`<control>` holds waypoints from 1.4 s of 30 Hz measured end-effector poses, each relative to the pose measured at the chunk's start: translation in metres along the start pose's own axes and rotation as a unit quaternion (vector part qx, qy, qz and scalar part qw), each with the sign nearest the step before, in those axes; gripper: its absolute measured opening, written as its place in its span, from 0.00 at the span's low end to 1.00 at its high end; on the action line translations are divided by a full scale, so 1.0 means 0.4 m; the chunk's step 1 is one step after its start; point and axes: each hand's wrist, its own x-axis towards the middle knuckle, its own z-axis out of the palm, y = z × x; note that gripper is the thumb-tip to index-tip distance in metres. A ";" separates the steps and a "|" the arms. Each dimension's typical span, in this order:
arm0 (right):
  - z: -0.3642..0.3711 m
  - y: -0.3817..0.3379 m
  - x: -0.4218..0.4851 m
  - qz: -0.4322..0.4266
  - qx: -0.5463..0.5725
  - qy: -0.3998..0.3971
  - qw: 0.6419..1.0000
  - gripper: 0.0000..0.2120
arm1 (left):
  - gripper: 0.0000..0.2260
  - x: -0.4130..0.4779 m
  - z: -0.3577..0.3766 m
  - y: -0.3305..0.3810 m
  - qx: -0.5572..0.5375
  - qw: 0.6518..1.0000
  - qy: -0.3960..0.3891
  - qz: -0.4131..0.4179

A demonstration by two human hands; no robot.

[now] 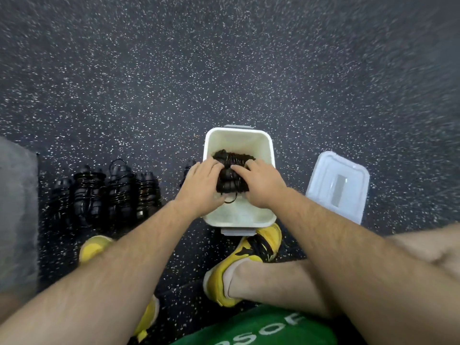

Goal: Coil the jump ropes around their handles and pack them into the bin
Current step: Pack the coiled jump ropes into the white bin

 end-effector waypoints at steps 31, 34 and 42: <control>0.020 -0.152 0.126 0.016 0.075 0.140 0.987 0.15 | 0.26 -0.061 0.099 -0.168 -0.108 0.926 -0.053 -0.359; 0.005 -0.206 0.165 -0.041 0.049 0.159 0.985 0.14 | 0.36 -0.037 0.141 -0.192 -0.137 0.900 -0.110 -0.400; 0.015 -0.243 0.205 -0.080 0.018 0.106 0.991 0.20 | 0.25 -0.006 0.145 -0.230 -0.256 0.857 -0.031 -0.447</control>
